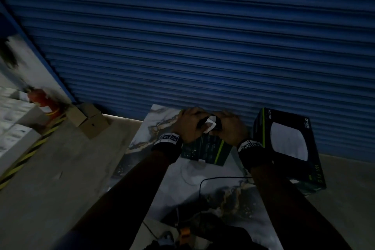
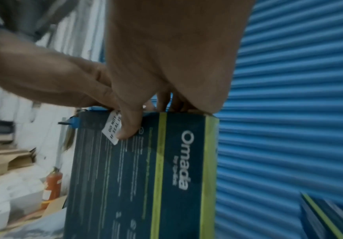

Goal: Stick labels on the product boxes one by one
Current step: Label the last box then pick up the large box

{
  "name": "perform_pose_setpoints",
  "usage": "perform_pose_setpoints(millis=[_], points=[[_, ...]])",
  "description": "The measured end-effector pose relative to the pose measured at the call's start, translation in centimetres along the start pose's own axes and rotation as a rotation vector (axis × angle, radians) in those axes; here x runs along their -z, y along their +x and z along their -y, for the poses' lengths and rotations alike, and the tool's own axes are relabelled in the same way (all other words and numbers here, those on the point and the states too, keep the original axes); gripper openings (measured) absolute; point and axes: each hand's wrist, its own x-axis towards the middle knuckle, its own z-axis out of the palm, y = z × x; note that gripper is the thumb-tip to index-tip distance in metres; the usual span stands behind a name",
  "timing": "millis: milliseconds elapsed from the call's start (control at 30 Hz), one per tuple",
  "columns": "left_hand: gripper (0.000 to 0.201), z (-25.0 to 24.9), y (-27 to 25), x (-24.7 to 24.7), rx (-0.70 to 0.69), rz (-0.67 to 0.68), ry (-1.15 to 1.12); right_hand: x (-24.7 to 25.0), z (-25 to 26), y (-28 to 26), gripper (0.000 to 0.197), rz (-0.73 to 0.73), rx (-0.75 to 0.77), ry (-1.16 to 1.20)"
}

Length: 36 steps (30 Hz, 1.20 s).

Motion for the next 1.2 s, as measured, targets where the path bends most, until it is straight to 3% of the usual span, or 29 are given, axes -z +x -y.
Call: perform_pose_setpoints(millis=[133,300,600,733,900,967,1100,1200], points=[[0.028,-0.1,1.5,-0.4,0.021,0.112,0.019,-0.3,-0.8,-0.6,0.064,-0.022,0.022,0.125],[0.008,-0.2,2.1,-0.1,0.125,0.07,-0.164,-0.9,-0.6,-1.1,0.073,-0.118,0.056,0.081],[0.021,0.2,2.0,-0.2,0.136,0.176,-0.174,-0.4,0.4,-2.1,0.061,-0.22,0.063,-0.024],[0.045,0.0,2.0,0.3,0.203,0.223,-0.251,-0.4,0.1,-2.1,0.055,-0.213,0.048,0.03],[0.027,0.0,1.5,0.7,0.134,0.177,-0.258,-0.3,0.5,-2.8,0.038,-0.237,0.087,-0.036],[0.027,0.0,1.3,0.8,0.103,0.14,-0.261,-0.3,1.1,-3.0,0.038,-0.239,0.065,-0.063],[0.028,-0.2,1.3,0.9,0.101,0.124,-0.244,0.0,2.2,-2.9,0.016,-0.242,-0.019,-0.029],[0.032,0.0,1.4,1.0,0.116,0.144,-0.256,0.2,2.7,-2.8,0.015,-0.238,-0.054,0.02]])
